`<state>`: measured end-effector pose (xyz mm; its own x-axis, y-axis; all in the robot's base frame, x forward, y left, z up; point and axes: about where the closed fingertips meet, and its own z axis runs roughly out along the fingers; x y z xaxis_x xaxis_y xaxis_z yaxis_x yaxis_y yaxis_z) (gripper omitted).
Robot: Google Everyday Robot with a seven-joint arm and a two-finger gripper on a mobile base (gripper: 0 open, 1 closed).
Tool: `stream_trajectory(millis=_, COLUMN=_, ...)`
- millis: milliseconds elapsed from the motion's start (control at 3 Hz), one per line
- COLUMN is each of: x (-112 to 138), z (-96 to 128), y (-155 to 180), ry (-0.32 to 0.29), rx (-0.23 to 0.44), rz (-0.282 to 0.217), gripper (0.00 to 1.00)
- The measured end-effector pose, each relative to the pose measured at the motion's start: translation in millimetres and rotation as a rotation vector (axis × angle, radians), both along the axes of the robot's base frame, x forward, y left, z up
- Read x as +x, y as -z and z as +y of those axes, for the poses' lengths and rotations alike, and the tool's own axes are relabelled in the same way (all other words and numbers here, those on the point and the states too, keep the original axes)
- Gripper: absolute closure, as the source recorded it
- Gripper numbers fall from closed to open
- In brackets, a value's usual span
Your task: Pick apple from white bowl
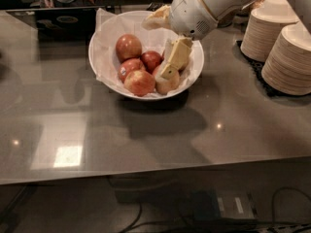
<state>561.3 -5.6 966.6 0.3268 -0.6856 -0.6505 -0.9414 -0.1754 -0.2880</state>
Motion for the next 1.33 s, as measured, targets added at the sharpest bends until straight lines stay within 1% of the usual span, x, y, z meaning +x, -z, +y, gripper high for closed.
stream_trajectory(millis=333, x=-1, z=5, y=8, ry=-0.015, rx=-0.006, rz=0.021, gripper=0.27)
stream_trajectory(millis=667, x=-1, z=5, y=8, ry=-0.016, rx=-0.007, rz=0.022, gripper=0.25)
stream_trajectory(millis=1000, x=-4, z=7, y=16, ry=-0.025, rx=-0.014, rz=0.042, gripper=0.27)
stream_trajectory(millis=1333, x=-5, z=9, y=30, ry=-0.031, rx=-0.020, rz=0.069, gripper=0.32)
